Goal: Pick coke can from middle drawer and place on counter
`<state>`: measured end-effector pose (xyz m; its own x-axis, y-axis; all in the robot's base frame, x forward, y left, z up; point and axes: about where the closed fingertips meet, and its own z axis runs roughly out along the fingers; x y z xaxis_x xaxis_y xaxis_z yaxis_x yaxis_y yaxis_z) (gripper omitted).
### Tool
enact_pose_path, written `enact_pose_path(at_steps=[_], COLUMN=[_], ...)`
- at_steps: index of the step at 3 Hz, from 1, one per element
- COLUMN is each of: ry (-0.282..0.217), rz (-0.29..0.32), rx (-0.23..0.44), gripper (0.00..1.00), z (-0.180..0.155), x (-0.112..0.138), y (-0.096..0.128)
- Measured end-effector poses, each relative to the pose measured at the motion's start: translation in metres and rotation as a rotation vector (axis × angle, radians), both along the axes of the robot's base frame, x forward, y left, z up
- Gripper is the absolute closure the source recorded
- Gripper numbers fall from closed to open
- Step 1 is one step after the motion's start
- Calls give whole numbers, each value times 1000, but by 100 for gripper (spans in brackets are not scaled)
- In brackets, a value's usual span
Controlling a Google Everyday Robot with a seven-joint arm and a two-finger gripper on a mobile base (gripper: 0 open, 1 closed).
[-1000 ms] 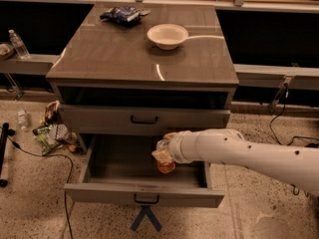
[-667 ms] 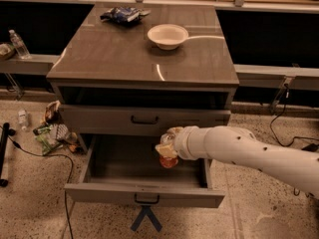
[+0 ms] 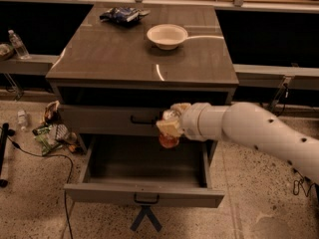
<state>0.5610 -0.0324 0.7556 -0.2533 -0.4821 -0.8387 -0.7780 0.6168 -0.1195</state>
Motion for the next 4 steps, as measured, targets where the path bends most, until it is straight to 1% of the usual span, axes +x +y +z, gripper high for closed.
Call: enact_pose_path(at_steps=[1,2,3,4], ry=[-33,-44,-97,-143], rz=[1,7,38,42], rx=[27,20,-15,-37], gripper=[100,100,100,100], z=[44,51,89,134], x=[2,4,14,29], y=[-2,-1,3,12])
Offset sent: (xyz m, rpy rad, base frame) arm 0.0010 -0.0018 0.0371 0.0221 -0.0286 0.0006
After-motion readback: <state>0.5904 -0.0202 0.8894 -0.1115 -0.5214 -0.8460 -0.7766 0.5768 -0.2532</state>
